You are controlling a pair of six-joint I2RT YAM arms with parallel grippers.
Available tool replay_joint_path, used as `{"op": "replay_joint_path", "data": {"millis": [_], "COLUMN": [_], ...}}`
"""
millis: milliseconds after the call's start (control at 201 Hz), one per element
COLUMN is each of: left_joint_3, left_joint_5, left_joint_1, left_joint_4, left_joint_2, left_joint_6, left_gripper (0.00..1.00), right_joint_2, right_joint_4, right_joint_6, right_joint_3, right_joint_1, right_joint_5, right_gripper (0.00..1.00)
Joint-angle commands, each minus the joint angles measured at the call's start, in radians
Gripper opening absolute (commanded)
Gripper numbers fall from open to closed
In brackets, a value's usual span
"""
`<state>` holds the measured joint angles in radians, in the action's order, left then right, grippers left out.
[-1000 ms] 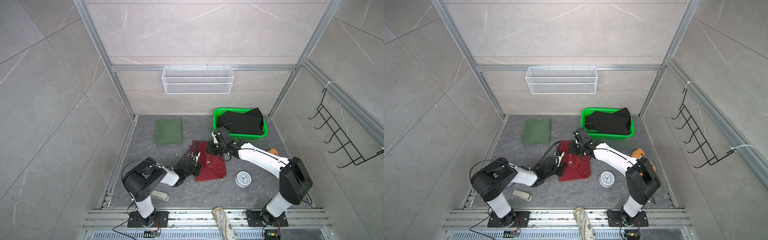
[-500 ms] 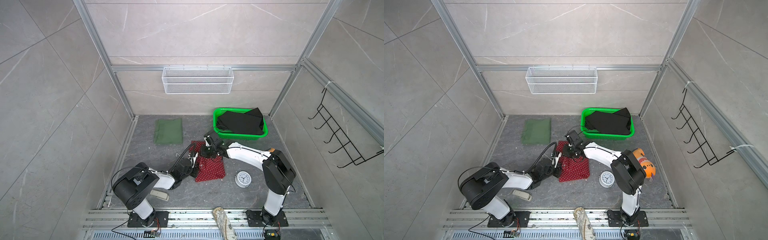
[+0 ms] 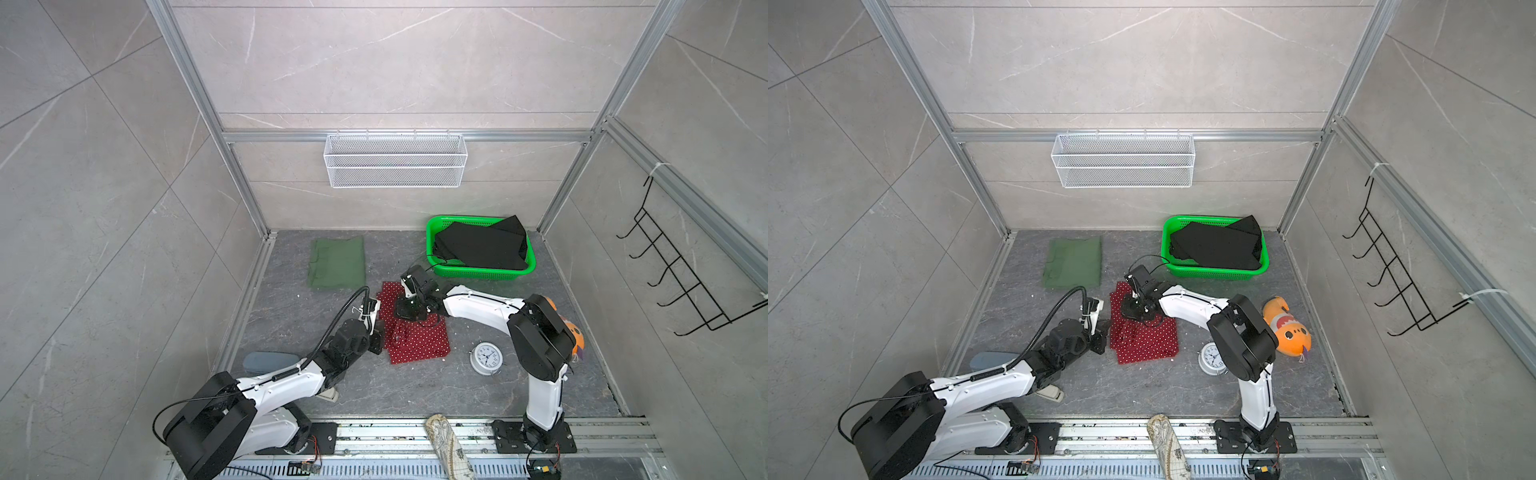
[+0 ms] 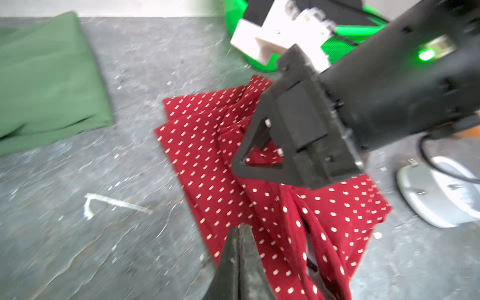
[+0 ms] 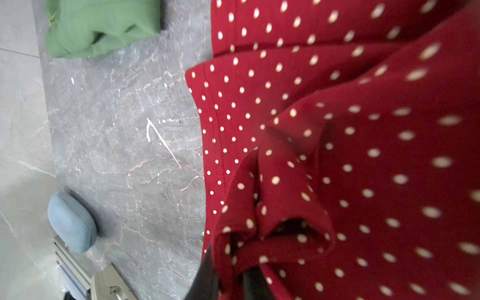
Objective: Fold and stack skirts
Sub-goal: Fold the skirt at the center of the table.
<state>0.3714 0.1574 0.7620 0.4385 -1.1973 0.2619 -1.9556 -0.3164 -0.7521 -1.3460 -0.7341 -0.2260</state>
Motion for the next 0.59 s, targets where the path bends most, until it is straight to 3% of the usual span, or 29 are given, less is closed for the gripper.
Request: {"op": "replay_joint_path", "data": {"millis": [0,219,419,488,588], "left_joint_3": [0.000,0.014,0.066,0.100,0.159], "left_joint_5": [0.035,0.054,0.026,-0.001,-0.057], "left_joint_1": [-0.005,-0.014,-0.059,-0.085,-0.110], "left_joint_4": [-0.023,-0.027,-0.033,-0.034,-0.030], "left_joint_2": [0.013,0.002,-0.031,-0.057,-0.106], "left_joint_6": [0.010,0.009,0.006,0.009,-0.002], "left_gripper": [0.00,0.00,0.00,0.16,0.26], "right_joint_2": [-0.016,0.036,0.165,0.223,0.292], "right_joint_4": [0.002,-0.027,-0.098,-0.115,-0.125], "right_joint_6": [0.031,0.089,0.144,0.146,0.152], "right_joint_3": [-0.036,-0.040,-0.023,0.007,0.059], "right_joint_1": [-0.011,-0.012,0.012,0.033,0.063], "right_joint_5": [-0.044,-0.065,0.053,0.098,0.134], "right_gripper": [0.28,0.44,0.53,0.54,0.54]}}
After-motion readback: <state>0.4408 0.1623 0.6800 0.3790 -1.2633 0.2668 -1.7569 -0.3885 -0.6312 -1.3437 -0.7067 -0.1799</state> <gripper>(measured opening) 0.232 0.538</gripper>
